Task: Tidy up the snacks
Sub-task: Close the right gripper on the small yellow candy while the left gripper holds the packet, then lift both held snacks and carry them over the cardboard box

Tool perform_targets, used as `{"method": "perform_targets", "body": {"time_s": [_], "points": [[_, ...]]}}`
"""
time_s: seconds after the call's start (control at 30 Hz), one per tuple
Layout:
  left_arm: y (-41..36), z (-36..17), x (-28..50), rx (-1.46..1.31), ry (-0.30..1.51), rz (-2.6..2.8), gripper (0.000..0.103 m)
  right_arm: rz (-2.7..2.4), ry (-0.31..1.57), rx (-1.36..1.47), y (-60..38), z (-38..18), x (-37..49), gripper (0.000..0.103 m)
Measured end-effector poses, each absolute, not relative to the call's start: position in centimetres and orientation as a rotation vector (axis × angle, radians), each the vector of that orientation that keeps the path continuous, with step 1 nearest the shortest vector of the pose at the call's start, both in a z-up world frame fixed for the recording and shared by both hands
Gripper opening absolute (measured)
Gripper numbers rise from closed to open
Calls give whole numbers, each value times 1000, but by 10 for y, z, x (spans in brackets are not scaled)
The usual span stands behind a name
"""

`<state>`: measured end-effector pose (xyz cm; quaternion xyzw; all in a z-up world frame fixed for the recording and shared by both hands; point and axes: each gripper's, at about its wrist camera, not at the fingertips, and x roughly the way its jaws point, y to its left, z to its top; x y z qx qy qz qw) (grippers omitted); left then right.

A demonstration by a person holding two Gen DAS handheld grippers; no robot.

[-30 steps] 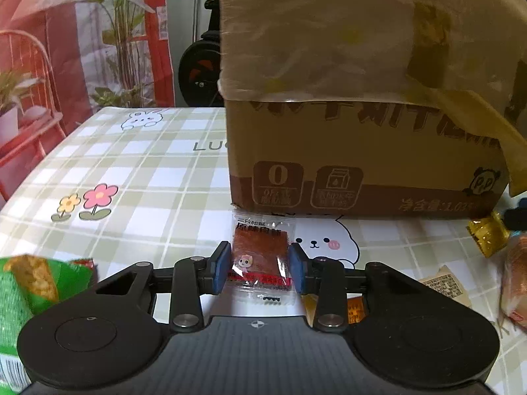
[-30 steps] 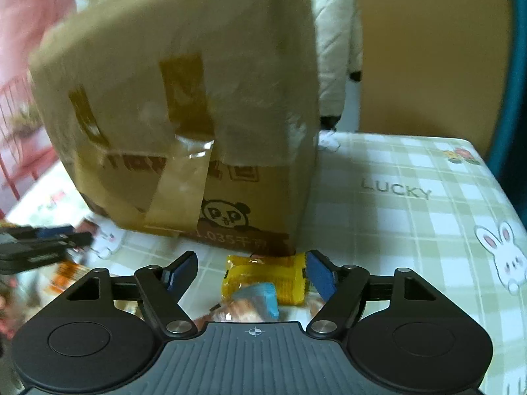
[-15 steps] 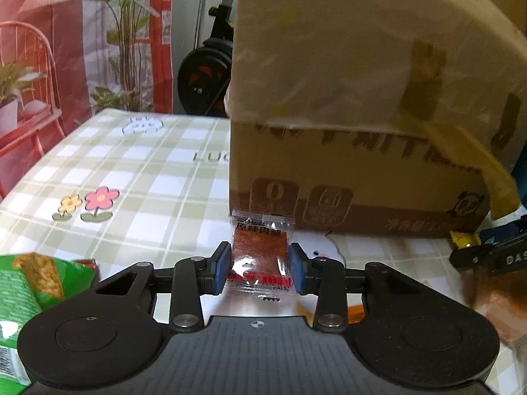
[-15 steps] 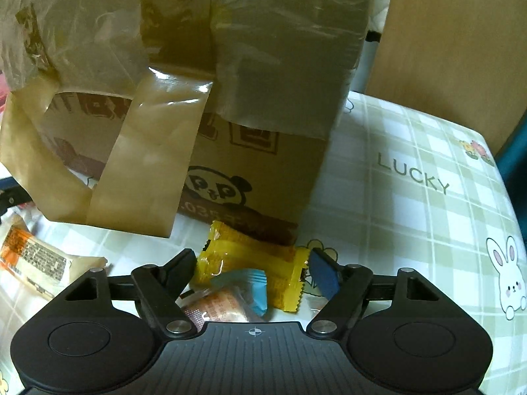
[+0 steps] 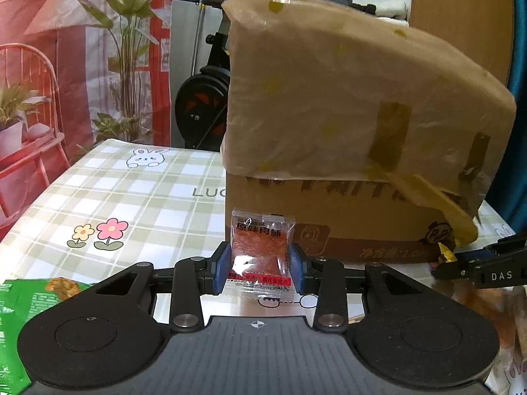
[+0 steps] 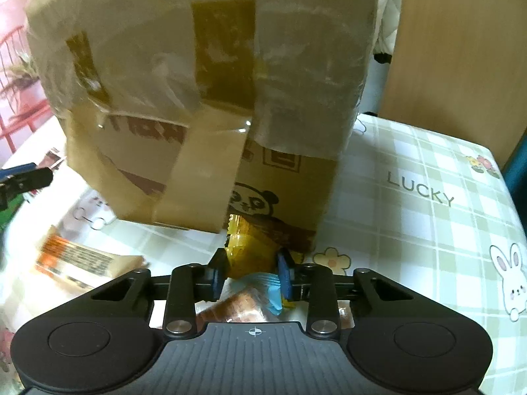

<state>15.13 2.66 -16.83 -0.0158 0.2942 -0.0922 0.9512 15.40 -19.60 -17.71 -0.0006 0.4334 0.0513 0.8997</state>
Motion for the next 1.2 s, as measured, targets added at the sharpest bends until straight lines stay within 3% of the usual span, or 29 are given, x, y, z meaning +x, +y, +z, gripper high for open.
{"method": "perform_targets", "body": {"time_s": [0.17, 0.33, 0.4, 0.93, 1.2], "points": [[29, -160, 144, -52, 578, -186, 40, 149, 840, 33, -194, -161, 136, 12], [28, -155, 128, -68, 554, -189, 40, 157, 788, 85, -205, -155, 117, 10], [28, -155, 125, -78, 551, -190, 40, 147, 770, 114, -210, -153, 110, 0], [28, -147, 111, -114, 520, -213, 40, 180, 655, 232, -213, -130, 67, 0], [25, -109, 104, -108, 393, -229, 40, 220, 470, 210, -217, -60, 47, 0]]}}
